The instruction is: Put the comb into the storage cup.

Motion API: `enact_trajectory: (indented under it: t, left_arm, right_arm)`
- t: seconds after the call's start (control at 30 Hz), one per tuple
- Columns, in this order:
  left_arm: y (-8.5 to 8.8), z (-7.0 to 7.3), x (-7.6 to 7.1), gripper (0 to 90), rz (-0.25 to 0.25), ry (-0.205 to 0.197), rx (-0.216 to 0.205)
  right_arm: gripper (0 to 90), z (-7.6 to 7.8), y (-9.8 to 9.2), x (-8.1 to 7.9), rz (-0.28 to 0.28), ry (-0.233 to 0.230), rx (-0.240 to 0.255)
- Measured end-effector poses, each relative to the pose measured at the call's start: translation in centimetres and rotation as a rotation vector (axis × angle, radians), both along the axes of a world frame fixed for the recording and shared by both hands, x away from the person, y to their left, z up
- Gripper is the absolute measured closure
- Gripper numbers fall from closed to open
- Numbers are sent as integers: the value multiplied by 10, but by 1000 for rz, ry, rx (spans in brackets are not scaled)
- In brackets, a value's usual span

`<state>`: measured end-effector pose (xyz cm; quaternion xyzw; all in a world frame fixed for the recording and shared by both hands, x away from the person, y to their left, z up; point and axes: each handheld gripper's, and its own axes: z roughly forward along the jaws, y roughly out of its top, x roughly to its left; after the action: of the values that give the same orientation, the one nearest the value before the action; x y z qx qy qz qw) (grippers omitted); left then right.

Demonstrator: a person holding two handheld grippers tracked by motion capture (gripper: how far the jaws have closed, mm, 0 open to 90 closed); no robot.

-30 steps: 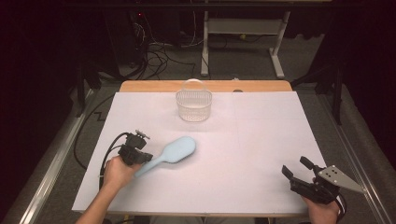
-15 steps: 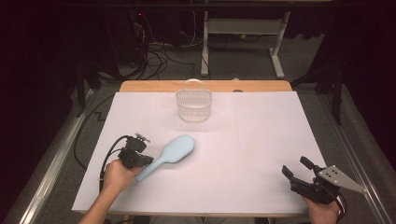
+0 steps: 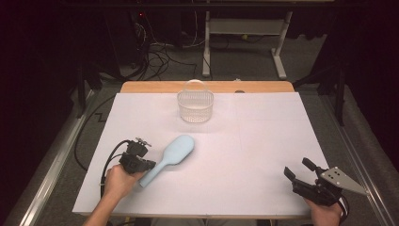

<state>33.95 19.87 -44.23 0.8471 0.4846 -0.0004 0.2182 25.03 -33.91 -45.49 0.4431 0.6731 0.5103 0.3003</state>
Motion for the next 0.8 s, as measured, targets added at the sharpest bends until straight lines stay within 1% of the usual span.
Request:
enact_trajectory:
  t: [0.1, 0.37, 0.53, 0.6, 0.7, 0.73, 0.77, 0.8]
  left_arm:
    - [0, 0, -1, 881, 1, 0, -7]
    - [-1, -1, -2, 878, 2, -10, -4]
    - [-1, -1, -1, 875, 5, -13, -2]
    - [-1, 0, -1, 874, 5, -17, -7]
    - [-1, 1, -1, 854, 6, -19, -12]
    - [-1, 1, -1, 853, 9, -25, -11]
    - [0, 2, -1, 815, 10, -25, -12]
    - [0, 2, 0, 806, 12, -26, -17]
  right_arm:
    - [226, 0, 0, 0, 0, 0, 1]
    - [227, 0, 0, 0, 0, -2, -5]
    - [227, 0, 0, 0, 0, 3, 1]
    - [227, 0, 0, 0, 1, 4, 2]
    - [227, 0, 0, 0, 1, 4, 3]
    - [227, 0, 0, 0, 1, 3, 3]
    - [227, 0, 0, 0, 1, 3, 3]
    - [227, 0, 0, 0, 1, 3, 3]
